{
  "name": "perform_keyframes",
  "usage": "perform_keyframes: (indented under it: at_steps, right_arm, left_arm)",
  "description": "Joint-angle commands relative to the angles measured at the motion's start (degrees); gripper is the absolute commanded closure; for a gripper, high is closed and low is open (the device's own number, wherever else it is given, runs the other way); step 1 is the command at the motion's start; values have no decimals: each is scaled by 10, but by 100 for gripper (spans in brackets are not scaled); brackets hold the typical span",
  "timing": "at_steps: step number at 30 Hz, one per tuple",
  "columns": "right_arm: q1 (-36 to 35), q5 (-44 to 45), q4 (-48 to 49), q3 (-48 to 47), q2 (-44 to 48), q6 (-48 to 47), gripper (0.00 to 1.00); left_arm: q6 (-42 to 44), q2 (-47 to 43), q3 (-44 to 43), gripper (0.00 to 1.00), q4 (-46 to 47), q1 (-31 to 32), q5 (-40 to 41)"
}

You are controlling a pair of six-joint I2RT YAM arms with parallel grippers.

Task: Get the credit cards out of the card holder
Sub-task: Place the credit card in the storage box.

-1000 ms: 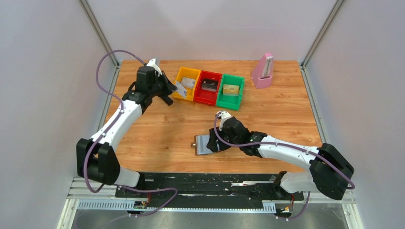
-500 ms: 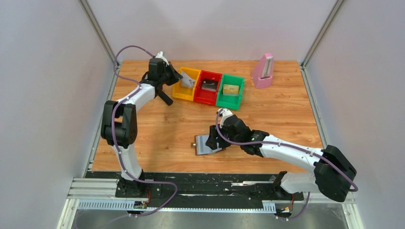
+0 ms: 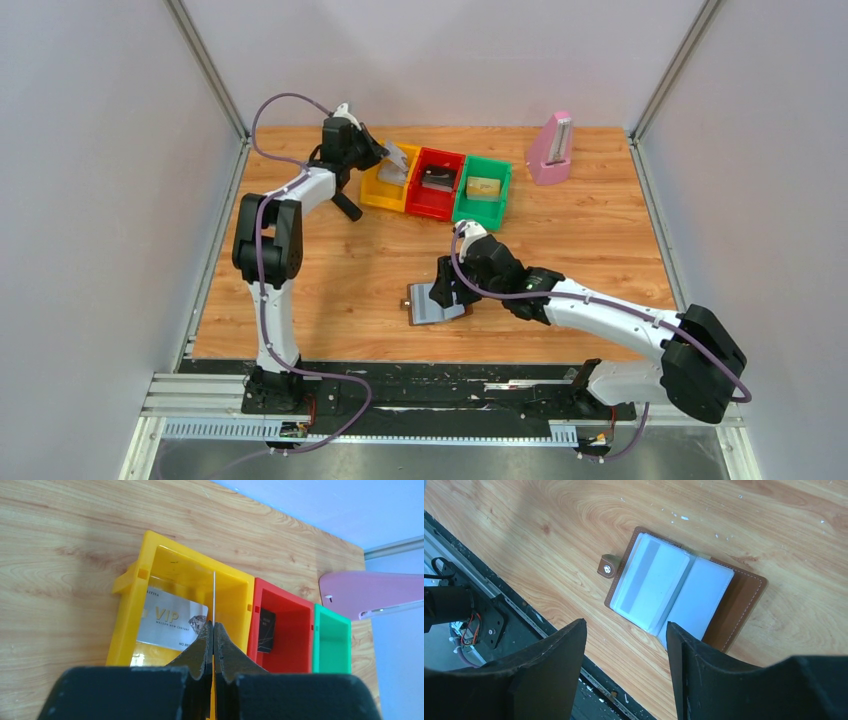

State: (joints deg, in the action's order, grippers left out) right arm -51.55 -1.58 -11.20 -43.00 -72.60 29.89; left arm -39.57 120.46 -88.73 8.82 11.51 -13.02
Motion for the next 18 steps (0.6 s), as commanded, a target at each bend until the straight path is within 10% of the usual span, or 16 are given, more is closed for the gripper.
perform_keyframes:
  at_steps: [1, 18]
  right_arm:
    - [2, 15, -2, -32, 1, -13, 39]
    - [18, 15, -2, -38, -13, -19, 39]
  left_arm:
    - [2, 12, -27, 100, 20, -3, -3]
    - [2, 51, -51, 91, 6, -3, -22]
